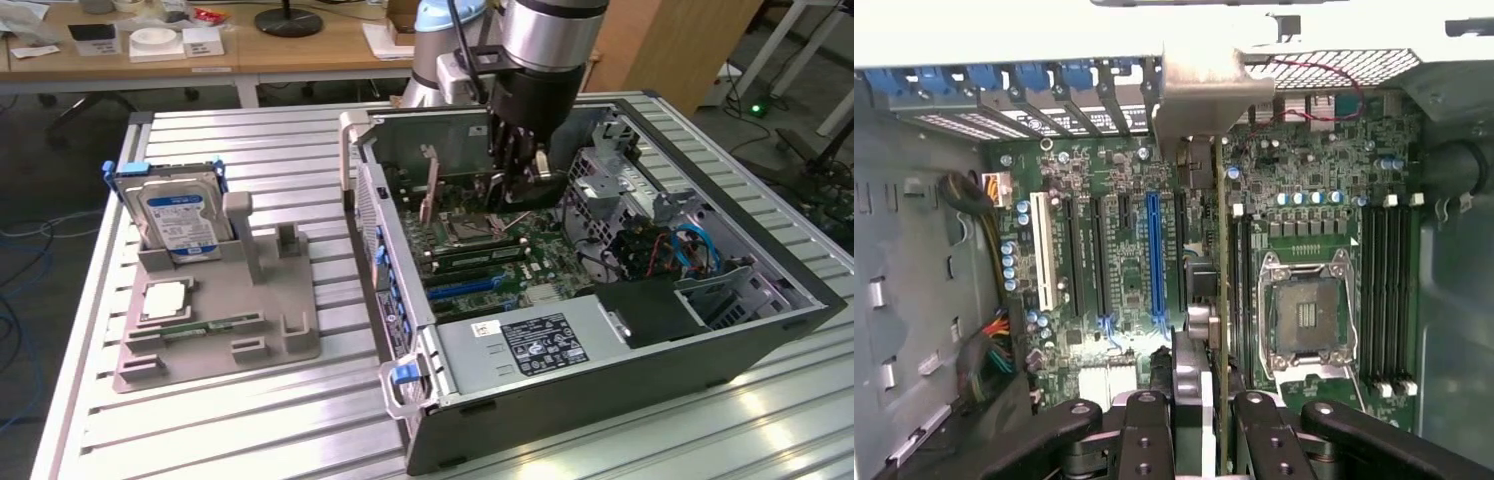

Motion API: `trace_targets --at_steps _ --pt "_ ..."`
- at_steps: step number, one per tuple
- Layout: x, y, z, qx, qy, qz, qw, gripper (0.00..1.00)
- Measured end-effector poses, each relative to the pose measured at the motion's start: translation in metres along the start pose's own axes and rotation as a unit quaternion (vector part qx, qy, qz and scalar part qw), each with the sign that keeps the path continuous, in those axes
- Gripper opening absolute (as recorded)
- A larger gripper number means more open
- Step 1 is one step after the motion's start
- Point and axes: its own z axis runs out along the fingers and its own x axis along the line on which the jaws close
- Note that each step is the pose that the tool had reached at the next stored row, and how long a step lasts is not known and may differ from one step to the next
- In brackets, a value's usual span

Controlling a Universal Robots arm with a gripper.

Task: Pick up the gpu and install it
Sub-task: 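Insert the gpu into the slot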

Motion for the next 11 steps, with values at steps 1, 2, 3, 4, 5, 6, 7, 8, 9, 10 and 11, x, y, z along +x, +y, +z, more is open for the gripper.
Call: trace_targets --at_steps 1,2,3,4,5,6,7,8,9,10,11 --pt "0.000 0.0000 0.0008 -0.0001 0.0004 0.000 1.0000 0.28" --pt "0.000 0.0001 0.0020 0.0000 0.0006 0.000 1.0000 0.28" --pt "0.000 0.0002 0.0038 -0.0001 0.0007 0.000 1.0000 0.28" --pt "0.000 0.0003 0.0056 0.0000 0.0007 0.000 1.0000 0.28" --pt "0.000 0.0004 0.0071 0.0000 0.0007 0.000 1.0000 0.28" --pt "0.000 0.0004 0.0082 0.0000 0.0007 0.000 1.0000 0.28" --pt "0.000 0.0006 0.0094 0.0000 0.0007 0.000 1.0000 0.28" --pt "0.001 0.0007 0.0112 0.0000 0.0007 0.000 1.0000 0.28" --pt "0.001 0.0008 0.0130 0.0000 0.0007 0.000 1.0000 0.28" --pt "0.001 0.0009 0.0147 -0.0001 0.0007 0.000 1.0000 0.28" --pt "0.001 0.0010 0.0166 -0.0001 0.0008 0.000 1.0000 0.28"
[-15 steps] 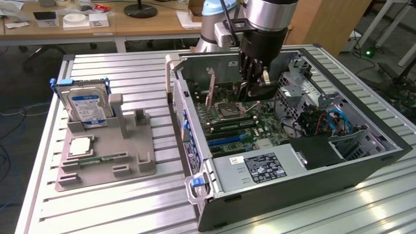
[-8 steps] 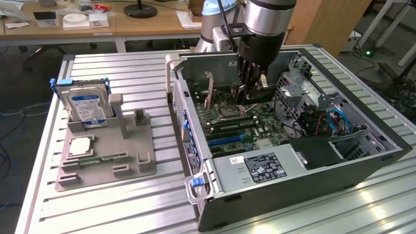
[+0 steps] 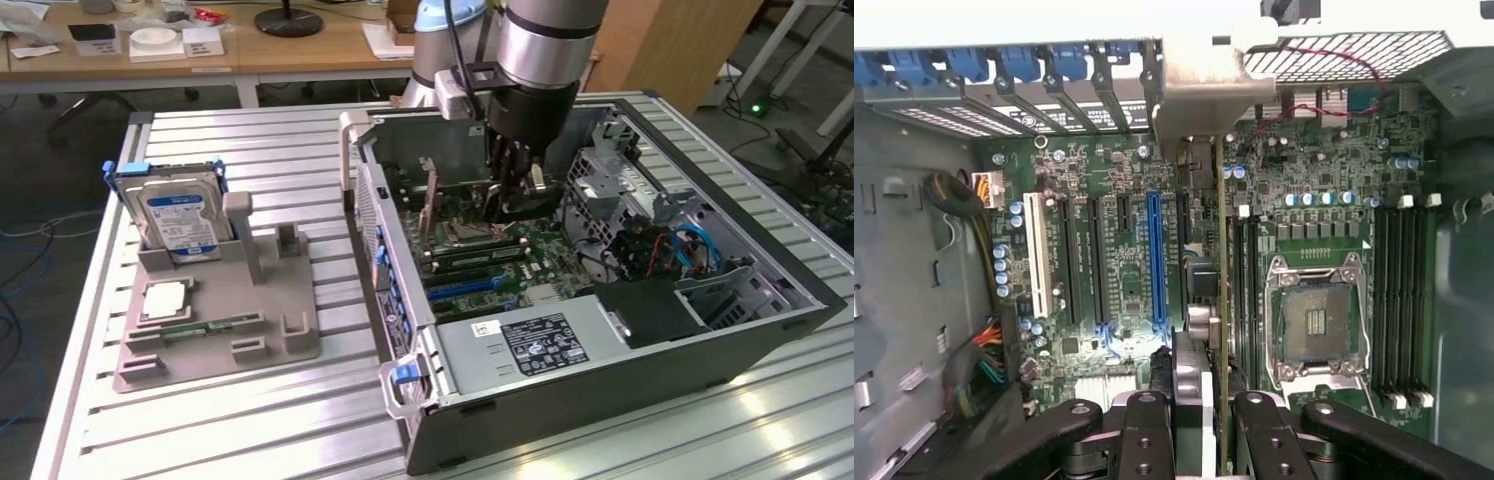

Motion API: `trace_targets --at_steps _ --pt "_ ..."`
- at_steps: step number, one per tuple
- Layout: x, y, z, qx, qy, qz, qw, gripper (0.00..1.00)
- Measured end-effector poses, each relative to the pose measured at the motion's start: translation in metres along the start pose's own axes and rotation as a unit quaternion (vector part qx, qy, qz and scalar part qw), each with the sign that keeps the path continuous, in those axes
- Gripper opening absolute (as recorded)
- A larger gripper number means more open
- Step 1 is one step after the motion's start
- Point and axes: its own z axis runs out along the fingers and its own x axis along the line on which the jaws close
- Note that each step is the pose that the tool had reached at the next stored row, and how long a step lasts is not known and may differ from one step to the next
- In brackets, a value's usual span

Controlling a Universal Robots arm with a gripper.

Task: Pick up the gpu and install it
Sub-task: 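Insert the gpu into the slot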

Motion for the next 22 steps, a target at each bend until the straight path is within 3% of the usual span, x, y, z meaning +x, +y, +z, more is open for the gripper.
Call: trace_targets --at_steps 12,16,22 --pt "0.002 0.0016 0.0144 -0.0003 0.0001 -0.001 1.0000 0.28" --pt "0.003 0.0055 0.0204 -0.0063 0.0006 -0.001 1.0000 0.28" --pt "0.004 0.0076 0.0309 -0.0107 0.0012 -0.001 0.9999 0.28"
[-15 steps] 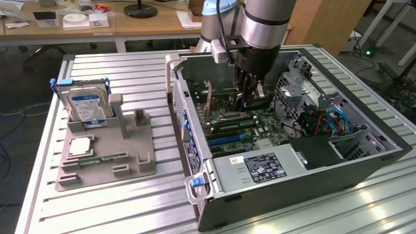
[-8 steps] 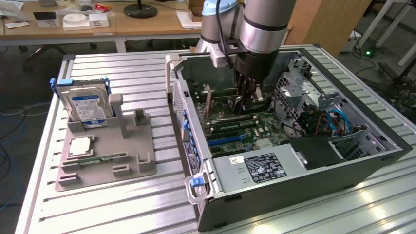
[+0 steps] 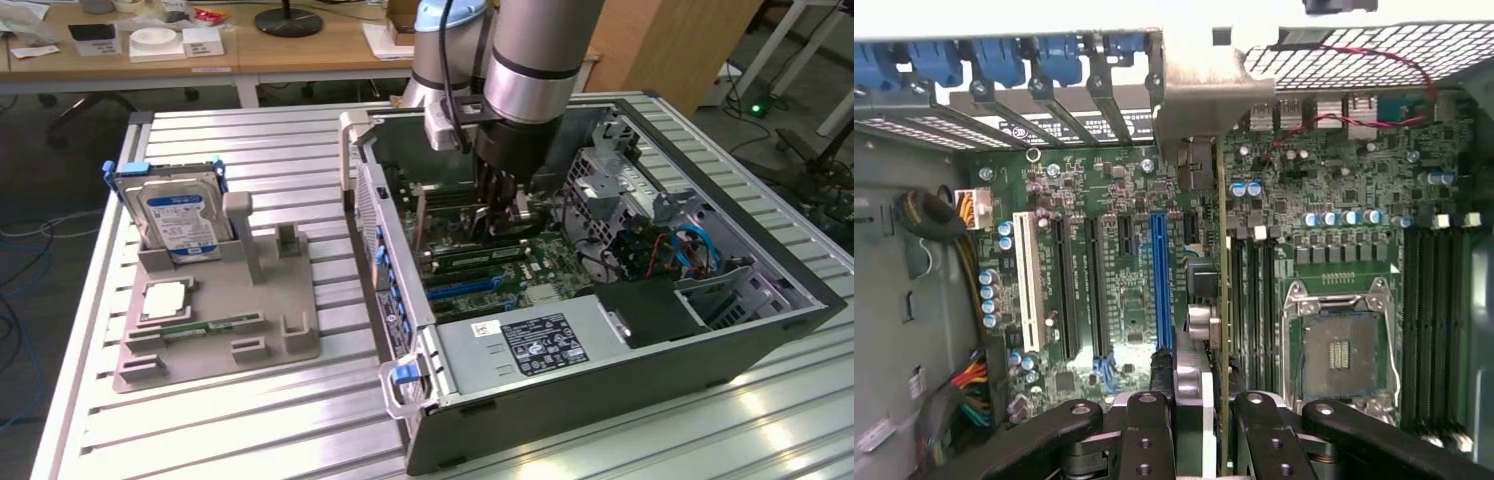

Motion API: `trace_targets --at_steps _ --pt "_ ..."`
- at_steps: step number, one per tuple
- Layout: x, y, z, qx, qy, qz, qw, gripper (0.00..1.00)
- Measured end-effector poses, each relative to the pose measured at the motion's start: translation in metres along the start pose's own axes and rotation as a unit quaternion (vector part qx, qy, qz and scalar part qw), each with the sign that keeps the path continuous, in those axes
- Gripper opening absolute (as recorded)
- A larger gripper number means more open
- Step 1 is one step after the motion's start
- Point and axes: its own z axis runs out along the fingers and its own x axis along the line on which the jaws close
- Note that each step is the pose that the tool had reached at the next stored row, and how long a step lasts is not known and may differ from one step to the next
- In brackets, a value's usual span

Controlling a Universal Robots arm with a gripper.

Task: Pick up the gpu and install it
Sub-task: 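Insert the gpu into the slot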

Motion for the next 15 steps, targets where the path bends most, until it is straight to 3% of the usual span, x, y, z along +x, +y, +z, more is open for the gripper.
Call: trace_targets --at_steps 15 --pt "0.010 -0.0002 0.0138 -0.0010 0.0001 0.000 1.0000 0.28"
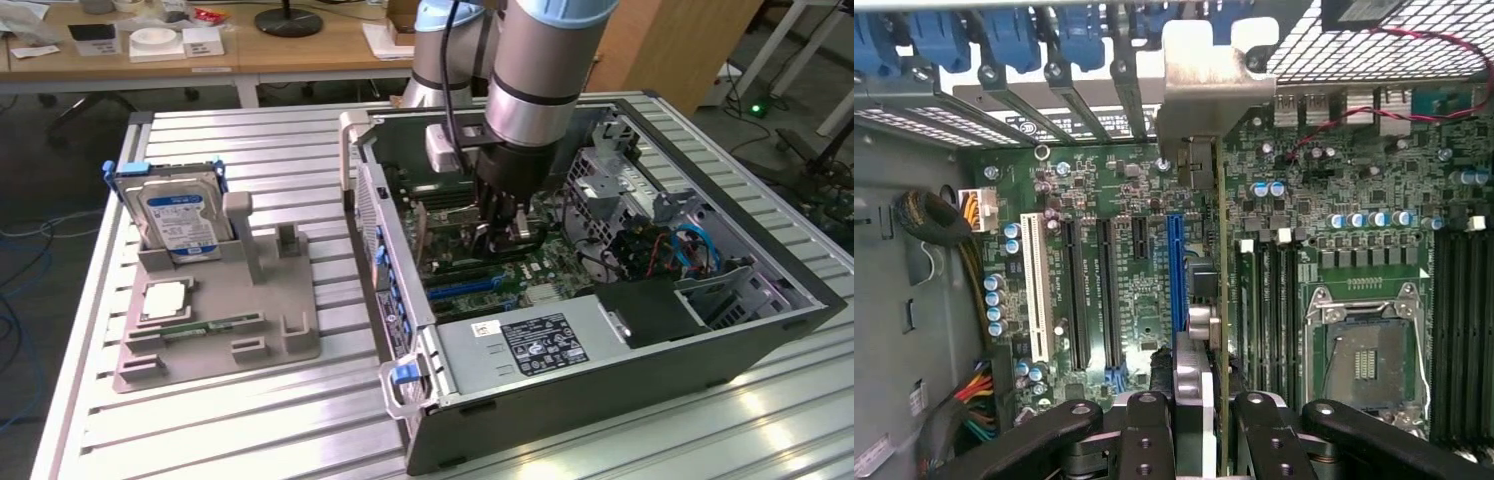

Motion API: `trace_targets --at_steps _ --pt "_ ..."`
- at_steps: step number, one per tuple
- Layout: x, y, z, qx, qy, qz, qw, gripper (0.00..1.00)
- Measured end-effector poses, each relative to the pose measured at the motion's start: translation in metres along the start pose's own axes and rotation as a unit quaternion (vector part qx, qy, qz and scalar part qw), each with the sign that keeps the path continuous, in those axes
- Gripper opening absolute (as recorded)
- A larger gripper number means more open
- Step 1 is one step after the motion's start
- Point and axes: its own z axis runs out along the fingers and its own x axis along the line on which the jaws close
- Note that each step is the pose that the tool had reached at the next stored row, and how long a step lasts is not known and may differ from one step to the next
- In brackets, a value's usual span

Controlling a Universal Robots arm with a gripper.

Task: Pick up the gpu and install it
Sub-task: 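Insert the gpu into the slot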

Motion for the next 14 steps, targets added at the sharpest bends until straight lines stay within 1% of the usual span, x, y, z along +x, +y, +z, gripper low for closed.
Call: trace_targets --at_steps 5,10,14 --pt "0.001 0.0034 0.0042 0.0000 0.0000 0.000 1.0000 0.28" --pt "0.002 0.0041 0.0095 0.0000 0.0000 0.000 1.0000 0.28" --pt "0.002 0.0080 0.0129 0.0000 0.0000 0.000 1.0000 0.28"
